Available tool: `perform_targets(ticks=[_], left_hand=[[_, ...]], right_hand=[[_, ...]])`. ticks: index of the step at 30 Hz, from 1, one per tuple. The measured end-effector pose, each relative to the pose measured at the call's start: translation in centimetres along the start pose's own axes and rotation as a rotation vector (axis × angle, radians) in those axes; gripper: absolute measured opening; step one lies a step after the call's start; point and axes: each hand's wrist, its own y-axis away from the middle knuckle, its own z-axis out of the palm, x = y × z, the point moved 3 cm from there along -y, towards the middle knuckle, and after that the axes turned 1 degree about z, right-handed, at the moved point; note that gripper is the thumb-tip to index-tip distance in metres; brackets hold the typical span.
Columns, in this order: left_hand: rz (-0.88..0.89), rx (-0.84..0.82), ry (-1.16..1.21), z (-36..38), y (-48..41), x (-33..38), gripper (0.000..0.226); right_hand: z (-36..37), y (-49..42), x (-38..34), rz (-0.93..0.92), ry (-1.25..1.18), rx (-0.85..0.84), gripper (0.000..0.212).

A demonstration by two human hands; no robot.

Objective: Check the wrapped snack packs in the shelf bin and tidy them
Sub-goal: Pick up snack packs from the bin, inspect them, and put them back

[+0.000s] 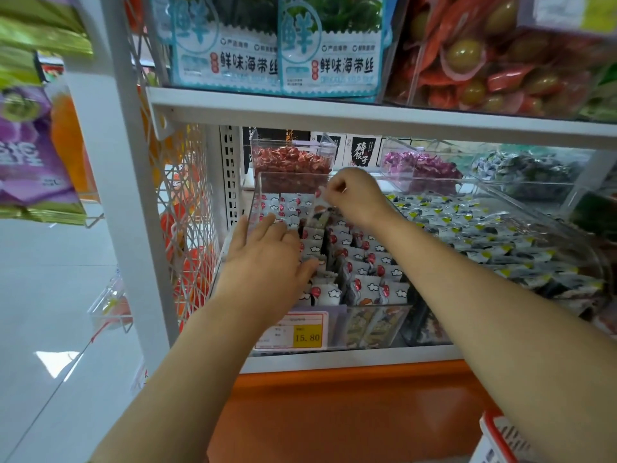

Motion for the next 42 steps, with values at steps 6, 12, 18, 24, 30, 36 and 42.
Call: perform_targets(ticks=[6,12,18,24,30,36,42], left_hand=[[-0.032,0.264,0.090,-1.3,0.1,0.3,0.041],[-0.121,0.236,0.603,-1.2,0.7,2.1,0.044],[-0.260,0.086,1.144,-0.9,1.0,3.0,0.019],[-0.443,0.083,1.555,-0.4,1.1,3.0,0.019],[-0.506,0.172,1.716,-0.5,1.3,2.6,0.020],[-0.462,0.061,1.915,-0.3,1.2,3.1,0.021],[-0.368,-0.005,1.801,-0.2,1.1,3.1,0.017]], right_hand=[[-4.0,5.1,0.7,0.147,-0.355,0.349,0.008],[-5.5,11.4,1.7,0.278,-0.754,0.412,0.006],[-5.1,13.8,1.8,0.356,-1.127,0.289,0.011],[-5.4,14.1,2.1,0.344,-1.276,0.201,0.011],[-4.8,14.2,2.3,0.355,-1.304,0.187,0.012],[-4.8,14.2,3.1,0.360,-1.279,0.263,0.010],[-5.3,14.3,3.2,0.244,-1.077,0.287,0.013]])
